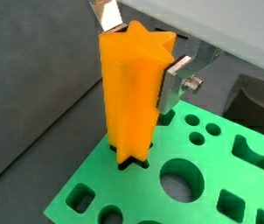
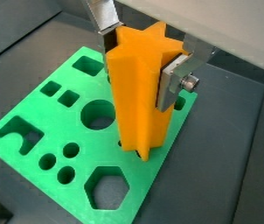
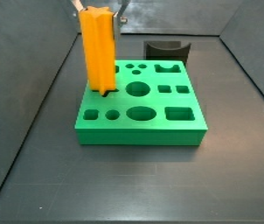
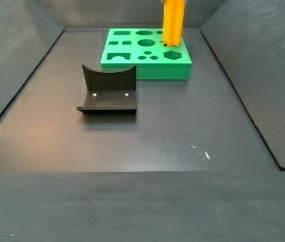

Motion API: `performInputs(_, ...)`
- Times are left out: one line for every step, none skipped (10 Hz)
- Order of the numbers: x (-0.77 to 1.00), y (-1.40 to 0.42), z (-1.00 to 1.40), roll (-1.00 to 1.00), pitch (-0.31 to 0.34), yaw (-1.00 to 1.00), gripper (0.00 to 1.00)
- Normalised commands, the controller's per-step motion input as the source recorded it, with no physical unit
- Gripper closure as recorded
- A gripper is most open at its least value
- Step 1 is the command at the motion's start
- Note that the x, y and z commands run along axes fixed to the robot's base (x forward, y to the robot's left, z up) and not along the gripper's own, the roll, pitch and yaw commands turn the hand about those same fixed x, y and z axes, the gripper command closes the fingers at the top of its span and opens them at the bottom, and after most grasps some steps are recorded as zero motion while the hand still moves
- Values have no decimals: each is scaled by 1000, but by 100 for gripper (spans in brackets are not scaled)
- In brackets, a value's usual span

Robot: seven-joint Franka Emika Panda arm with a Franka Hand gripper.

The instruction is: Insert the star object.

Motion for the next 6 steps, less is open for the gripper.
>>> performInputs(146,-83,-186,-146,-76,-289,100)
performInputs(200,-43,-169,-206,-96,-209,100)
performInputs(194,-34,-163,-203,-101,-209,100)
performInputs(131,-11,-154,-170,-90,-149,100)
performInputs(31,0,-180,-151,-91,-71,100)
performInputs(0,0,-180,-121,-99,0,100)
